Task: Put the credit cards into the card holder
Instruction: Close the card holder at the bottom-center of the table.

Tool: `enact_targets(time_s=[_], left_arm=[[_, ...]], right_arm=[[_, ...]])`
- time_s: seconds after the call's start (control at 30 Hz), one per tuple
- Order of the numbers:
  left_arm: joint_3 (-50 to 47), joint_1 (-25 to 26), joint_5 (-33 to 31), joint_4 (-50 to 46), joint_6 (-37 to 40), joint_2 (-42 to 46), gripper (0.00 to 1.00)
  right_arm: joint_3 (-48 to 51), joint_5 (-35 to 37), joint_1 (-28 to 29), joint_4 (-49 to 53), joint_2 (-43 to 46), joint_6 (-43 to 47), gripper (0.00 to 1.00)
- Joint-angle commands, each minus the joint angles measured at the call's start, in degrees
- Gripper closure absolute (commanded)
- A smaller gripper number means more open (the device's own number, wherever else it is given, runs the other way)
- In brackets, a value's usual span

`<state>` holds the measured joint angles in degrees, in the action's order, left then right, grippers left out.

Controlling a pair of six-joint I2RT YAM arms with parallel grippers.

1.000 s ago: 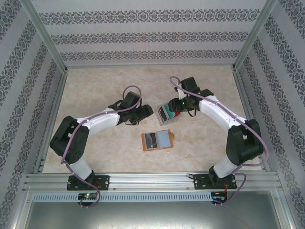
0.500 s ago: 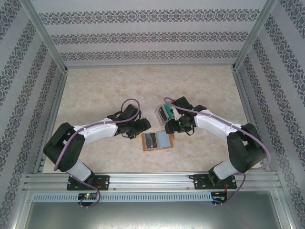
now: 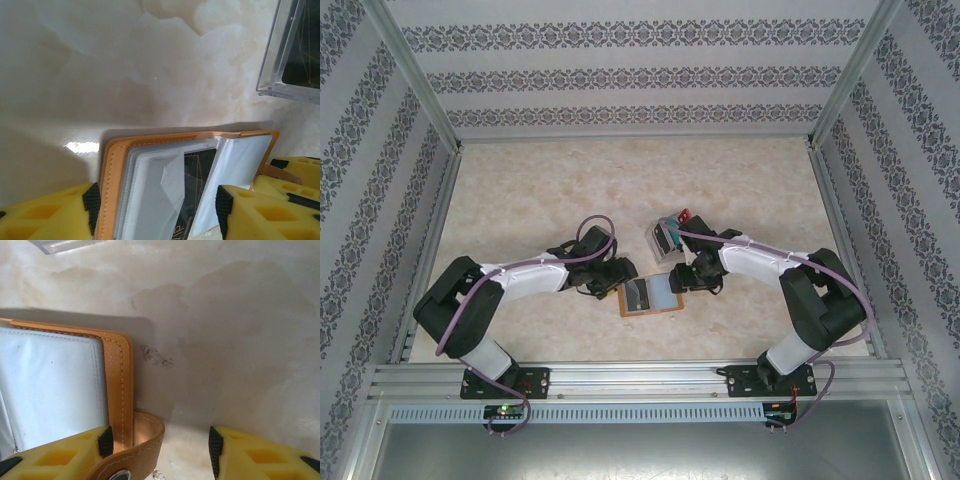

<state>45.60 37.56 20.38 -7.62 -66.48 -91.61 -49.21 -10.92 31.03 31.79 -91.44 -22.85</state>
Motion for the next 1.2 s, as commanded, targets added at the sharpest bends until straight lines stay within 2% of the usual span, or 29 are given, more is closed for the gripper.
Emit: enact_targets(time_s=[0.0, 0.17, 0.23, 0.4, 0.7, 0.87, 1.03, 1.17], left_arm=[[0.9, 0.9, 2.4, 4.5, -0.8, -2.2, 0.38], [0.1, 0.9, 2.8, 5.7, -1.8, -3.0, 0.39], [-0.6, 0.9, 2.0, 5.6, -1.8, -1.8, 0.35], [-0.8, 1.0, -4.5, -1.3, -0.5, 2.1, 0.33], [0.7, 1.8, 0.7, 3.9, -0.8, -4.1, 0.35], [1.5, 2.6, 1.5, 6.2, -1.1, -5.6, 0.39], [1.3, 2.8, 2.0, 8.7, -1.2, -3.5, 0.48], [1.2, 3.0, 2.3, 11.4, -0.2, -0.4, 0.51]], right_arm=[[0.5, 0.6, 0.7, -1.1, -1.0, -1.1, 0.5], [0.7, 0.0, 0.8, -1.7, -1.4, -1.4, 0.57], [0.8, 0.1, 0.8, -1.8, -1.4, -1.5, 0.6], [1.2, 0.5, 0.8, -2.1, -1.5, -2.0, 0.68], [1.8, -0.2, 1.0, -3.5, -1.9, -2.5, 0.75], [2.0, -0.3, 1.1, -3.7, -2.2, -2.6, 0.76], [2.3, -0.5, 1.1, -4.4, -2.5, -3.1, 0.8], [2.7, -1.4, 1.1, -5.6, -2.4, -3.8, 0.8]])
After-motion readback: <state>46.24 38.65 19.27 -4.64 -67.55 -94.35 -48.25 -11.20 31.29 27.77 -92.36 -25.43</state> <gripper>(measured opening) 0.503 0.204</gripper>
